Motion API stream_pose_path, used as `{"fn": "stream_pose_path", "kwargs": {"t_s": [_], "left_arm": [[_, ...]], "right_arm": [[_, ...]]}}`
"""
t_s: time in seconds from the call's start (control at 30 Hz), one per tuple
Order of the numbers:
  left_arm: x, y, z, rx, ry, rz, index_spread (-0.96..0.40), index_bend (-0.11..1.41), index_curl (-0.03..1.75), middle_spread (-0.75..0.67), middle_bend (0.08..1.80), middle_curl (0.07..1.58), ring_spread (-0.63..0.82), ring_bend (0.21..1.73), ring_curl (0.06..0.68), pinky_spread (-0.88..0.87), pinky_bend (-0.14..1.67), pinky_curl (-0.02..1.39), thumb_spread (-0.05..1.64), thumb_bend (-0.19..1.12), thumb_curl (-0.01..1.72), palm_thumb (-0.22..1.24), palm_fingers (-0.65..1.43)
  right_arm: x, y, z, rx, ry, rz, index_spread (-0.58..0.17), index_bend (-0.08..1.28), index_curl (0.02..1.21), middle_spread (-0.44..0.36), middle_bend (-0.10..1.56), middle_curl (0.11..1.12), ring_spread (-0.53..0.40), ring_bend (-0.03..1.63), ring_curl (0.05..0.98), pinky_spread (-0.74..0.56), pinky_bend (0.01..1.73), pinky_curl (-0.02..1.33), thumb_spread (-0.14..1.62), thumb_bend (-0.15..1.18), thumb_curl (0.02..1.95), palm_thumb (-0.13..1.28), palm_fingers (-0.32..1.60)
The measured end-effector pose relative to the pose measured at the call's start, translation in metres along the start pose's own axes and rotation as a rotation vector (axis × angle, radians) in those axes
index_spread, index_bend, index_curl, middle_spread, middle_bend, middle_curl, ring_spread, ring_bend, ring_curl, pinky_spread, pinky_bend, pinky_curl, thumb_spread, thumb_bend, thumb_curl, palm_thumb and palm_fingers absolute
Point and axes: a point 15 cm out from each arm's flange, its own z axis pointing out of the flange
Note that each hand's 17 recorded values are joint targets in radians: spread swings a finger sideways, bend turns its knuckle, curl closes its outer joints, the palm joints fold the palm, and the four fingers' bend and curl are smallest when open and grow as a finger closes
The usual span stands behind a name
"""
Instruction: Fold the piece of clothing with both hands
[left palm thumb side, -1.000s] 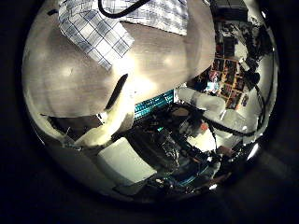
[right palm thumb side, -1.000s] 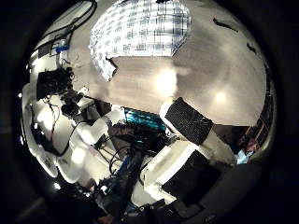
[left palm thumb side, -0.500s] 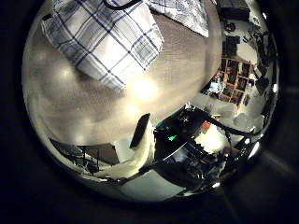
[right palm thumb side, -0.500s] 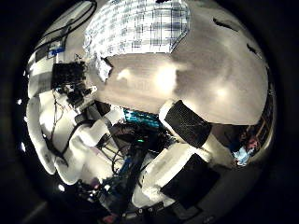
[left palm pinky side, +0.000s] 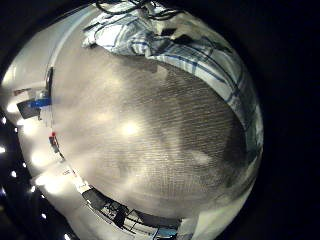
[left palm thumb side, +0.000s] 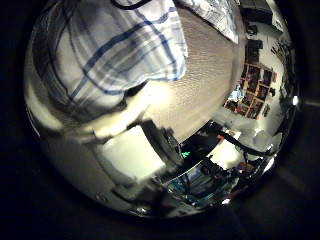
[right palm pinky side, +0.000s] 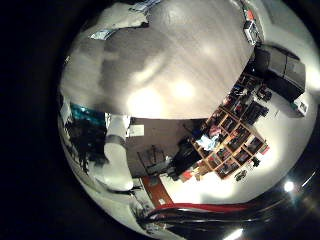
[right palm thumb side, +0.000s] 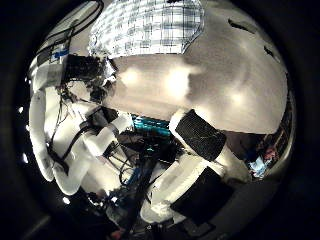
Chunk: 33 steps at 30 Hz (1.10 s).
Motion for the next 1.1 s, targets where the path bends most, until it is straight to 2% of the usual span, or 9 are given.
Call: {"fn": "stream_pose_path", "kwargs": {"t_s": [0.1, 0.17, 0.37, 0.6, 0.73, 1.0, 1.1], "left_arm": [[0.001, -0.002, -0.009, 0.027, 0.001, -0.001, -0.22, 0.29, 0.46, -0.21, 0.8, 0.63, -0.33, 1.11, 0.347, -0.29, 0.68, 0.51, 1.07, 0.11, 0.39, 0.63, 1.1], [0.002, -0.001, -0.02, 0.052, 0.004, -0.003, -0.29, 0.34, 0.51, -0.28, 0.83, 0.69, -0.38, 1.18, 0.395, -0.37, 0.79, 0.58, 1.1, 0.11, 0.4, 0.68, 1.11], [0.002, 0.012, -0.049, 0.06, 0.001, -0.004, -0.44, 0.45, 0.66, -0.41, 0.91, 0.8, -0.45, 1.29, 0.465, -0.52, 0.97, 0.68, 1.12, 0.08, 0.44, 0.74, 1.06], [0.0, 0.024, -0.08, 0.079, -0.008, -0.008, -0.55, 0.49, 0.84, -0.5, 0.96, 0.9, -0.45, 1.36, 0.508, -0.58, 1.06, 0.74, 1.13, 0.03, 0.48, 0.77, 0.97], [-0.001, 0.03, -0.088, 0.07, -0.012, -0.008, -0.59, 0.49, 0.93, -0.53, 0.98, 0.94, -0.45, 1.39, 0.523, -0.59, 1.08, 0.77, 1.13, 0.0, 0.49, 0.78, 0.93], [0.001, 0.034, -0.098, 0.061, -0.015, 0.004, -0.64, 0.47, 1.09, -0.57, 0.98, 1.0, -0.45, 1.43, 0.538, -0.61, 1.12, 0.8, 1.14, -0.01, 0.51, 0.79, 0.89], [0.001, 0.037, -0.102, 0.061, -0.015, 0.004, -0.66, 0.46, 1.14, -0.57, 0.99, 1.01, -0.44, 1.44, 0.54, -0.61, 1.12, 0.81, 1.14, -0.01, 0.51, 0.79, 0.88]], "right_arm": [[0.0, -0.001, 0.002, -0.006, 0.0, -0.002, -0.413, 0.17, 0.32, -0.129, 0.4, 0.38, -0.146, 0.84, 0.199, 0.13, 0.83, 0.0, 1.36, -0.01, 0.33, 0.56, 0.35], [0.0, -0.006, 0.002, 0.003, 0.0, -0.003, -0.414, 0.18, 0.32, -0.141, 0.4, 0.38, -0.159, 0.85, 0.201, 0.11, 0.83, 0.0, 1.36, -0.01, 0.33, 0.56, 0.36], [-0.002, -0.041, 0.019, 0.028, 0.007, -0.018, -0.405, 0.17, 0.32, -0.161, 0.42, 0.39, -0.211, 0.88, 0.215, 0.02, 0.85, 0.0, 1.28, -0.02, 0.34, 0.51, 0.4], [-0.013, -0.082, 0.076, 0.012, 0.016, -0.047, -0.345, 0.17, 0.32, -0.174, 0.43, 0.4, -0.23, 0.9, 0.231, -0.07, 0.88, 0.0, 1.18, -0.04, 0.32, 0.43, 0.37], [-0.026, -0.088, 0.094, -0.012, 0.008, -0.068, -0.316, 0.17, 0.32, -0.174, 0.44, 0.41, -0.223, 0.9, 0.239, -0.09, 0.87, 0.0, 1.13, -0.04, 0.31, 0.37, 0.35], [-0.061, -0.118, 0.12, 0.06, -0.017, -0.088, -0.291, 0.18, 0.34, -0.181, 0.47, 0.44, -0.232, 0.95, 0.262, -0.12, 0.87, 0.0, 1.08, -0.02, 0.31, 0.35, 0.41], [-0.066, -0.129, 0.122, 0.1, -0.011, -0.074, -0.306, 0.17, 0.34, -0.206, 0.5, 0.46, -0.263, 1.02, 0.29, -0.21, 0.97, 0.02, 1.06, -0.01, 0.32, 0.4, 0.53]]}}
